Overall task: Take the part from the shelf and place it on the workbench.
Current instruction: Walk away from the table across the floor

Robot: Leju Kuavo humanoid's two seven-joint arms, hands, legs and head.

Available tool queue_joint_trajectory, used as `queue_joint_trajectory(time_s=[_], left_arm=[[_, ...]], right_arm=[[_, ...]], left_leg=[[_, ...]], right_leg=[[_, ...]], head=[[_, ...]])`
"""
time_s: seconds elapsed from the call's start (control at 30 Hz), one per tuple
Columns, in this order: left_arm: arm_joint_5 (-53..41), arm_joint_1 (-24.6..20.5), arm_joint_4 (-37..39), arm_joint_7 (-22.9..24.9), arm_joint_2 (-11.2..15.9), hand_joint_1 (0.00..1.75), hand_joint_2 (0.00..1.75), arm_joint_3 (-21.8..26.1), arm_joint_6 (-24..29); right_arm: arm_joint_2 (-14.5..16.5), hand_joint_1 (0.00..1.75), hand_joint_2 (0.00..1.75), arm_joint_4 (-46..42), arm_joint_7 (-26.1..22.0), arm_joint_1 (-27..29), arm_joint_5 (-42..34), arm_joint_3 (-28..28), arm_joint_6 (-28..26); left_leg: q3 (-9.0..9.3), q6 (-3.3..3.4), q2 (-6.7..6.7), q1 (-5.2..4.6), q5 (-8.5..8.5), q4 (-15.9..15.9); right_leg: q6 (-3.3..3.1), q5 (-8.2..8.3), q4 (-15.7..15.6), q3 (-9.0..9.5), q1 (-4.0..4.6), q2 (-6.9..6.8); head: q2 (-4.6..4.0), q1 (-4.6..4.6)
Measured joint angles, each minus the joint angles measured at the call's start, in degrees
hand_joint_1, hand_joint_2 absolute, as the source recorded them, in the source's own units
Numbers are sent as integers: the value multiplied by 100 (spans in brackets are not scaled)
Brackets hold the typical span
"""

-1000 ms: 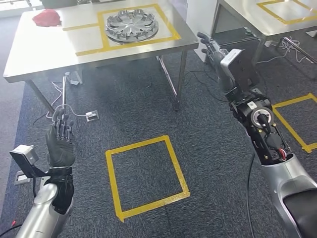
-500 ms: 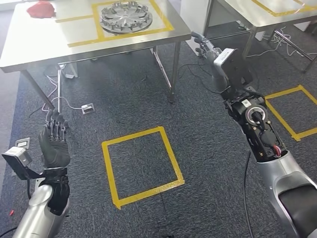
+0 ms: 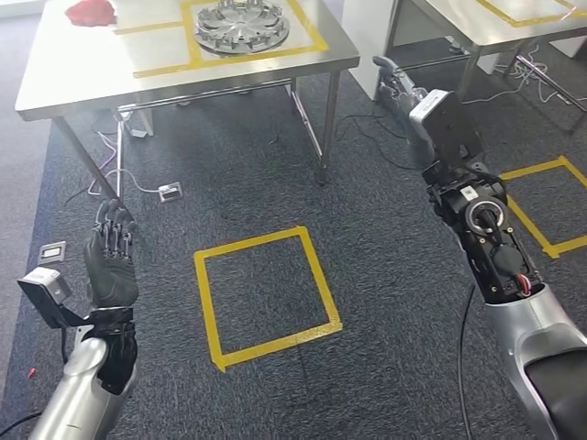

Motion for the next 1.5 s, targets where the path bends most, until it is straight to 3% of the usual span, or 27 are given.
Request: queue_joint_trajectory(time_s=[0.07, 0.1, 0.2, 0.27, 0.6, 0.83, 1.0, 1.07, 1.17, 1.2, 1.23, 1.27, 1.3, 1.37, 1.43, 1.5], left_arm=[[0, 16, 0, 5, 4, 0, 0, 0, 5], [0, 23, 0, 6, 5, 0, 0, -1, 8], [0, 33, 0, 7, 6, 0, 0, -1, 17], [0, 38, 0, 7, 7, 0, 0, -1, 21], [-3, 84, -5, 7, 14, 0, 0, -1, 57], [-17, 93, -9, 7, 19, 0, 0, -1, 78], [-25, 97, -15, 7, 17, 0, 0, -1, 114], [-34, 95, -26, 7, 2, 0, 0, -1, 125], [-35, 110, -33, 15, -17, 0, 0, -1, 135], [-32, 127, -40, 27, -21, 0, 0, 0, 144], [-28, 144, -55, 45, -22, 0, 0, 0, 155], [-24, 159, -76, 65, -22, 0, 0, 0, 166], [-21, 168, -103, 80, -22, 0, 0, 0, 175], [-20, 175, -156, 101, -18, 0, 0, -1, 185], [-20, 184, -202, 110, -13, 0, 0, -1, 190], [-20, 191, -234, 113, -11, 0, 0, -1, 192]], right_arm=[[0, 0, 0, -9, 10, 20, 25, -6, -33], [0, 0, 0, -13, 14, 28, 32, -11, -43], [0, 0, 0, -28, 21, 55, 35, -38, -53], [0, 0, 0, -36, 35, 79, 38, -54, -73], [-42, 0, 0, -249, 137, 413, 76, -239, -180], [-44, 0, 0, -409, 230, 684, 70, -373, -214], [-45, 0, 0, -472, 231, 727, 72, -394, -208], [-49, 0, 0, -516, 230, 739, 72, -422, -208], [-52, 0, 0, -540, 239, 776, 72, -465, -208], [-52, 0, 0, -541, 243, 793, 72, -470, -207], [-52, 0, 0, -546, 245, 805, 71, -472, -204], [-52, 0, 0, -558, 247, 809, 71, -474, -199], [-52, 0, 0, -575, 250, 807, 70, -478, -191], [-52, 0, 0, -612, 259, 793, 59, -481, -174], [-52, 0, 0, -633, 271, 784, 48, -480, -167], [-52, 0, 0, -650, 278, 783, 48, -480, -166]], left_leg=[[-11, 83, 4, -11, 5, -4], [-9, 86, 5, -7, 39, -24], [-2, -23, 4, 1, 107, -78], [-2, -51, 4, 2, 126, -97], [-7, -98, 3, 1, 127, -107], [-50, -38, 0, -27, 74, -27], [-43, 38, 12, -10, 52, -37], [34, 81, 39, 33, 75, -134], [78, 112, 86, 47, 67, -168], [82, 106, 105, 48, 55, -163], [87, 94, 127, 52, 38, -152], [96, 74, 151, 60, 13, -130], [107, 48, 176, 71, -20, -96], [113, -20, 218, 60, -90, -10], [111, -76, 273, 28, -125, 32], [118, -128, 331, 31, -149, 38]], right_leg=[[-30, 10, -25, -11, -4, 8], [-46, 21, -24, -18, 6, 12], [-84, 45, -23, -44, 14, 15], [-95, 52, -22, -55, 16, 14], [-100, 55, -23, -59, 17, 12], [-53, 46, -36, -51, -11, 8], [35, 27, -58, -30, -12, 5], [68, -138, 196, -131, -6, 1], [113, -603, 1322, -724, -10, 0], [130, -643, 1581, -890, -17, -3], [145, -561, 1610, -947, -29, -11], [155, -374, 1397, -879, -42, -32], [166, -118, 995, -710, -53, -94], [137, 191, 274, -391, -29, -243], [41, 211, 63, -313, 4, -255], [-59, 219, 60, -322, -3, -143]], head=[[0, -51], [0, -75], [0, -111], [0, -119], [0, -123], [0, -136], [0, -134], [0, -117], [0, -50], [0, -27], [0, -11], [0, 6], [0, 22], [0, 55], [0, 43], [0, -10]])
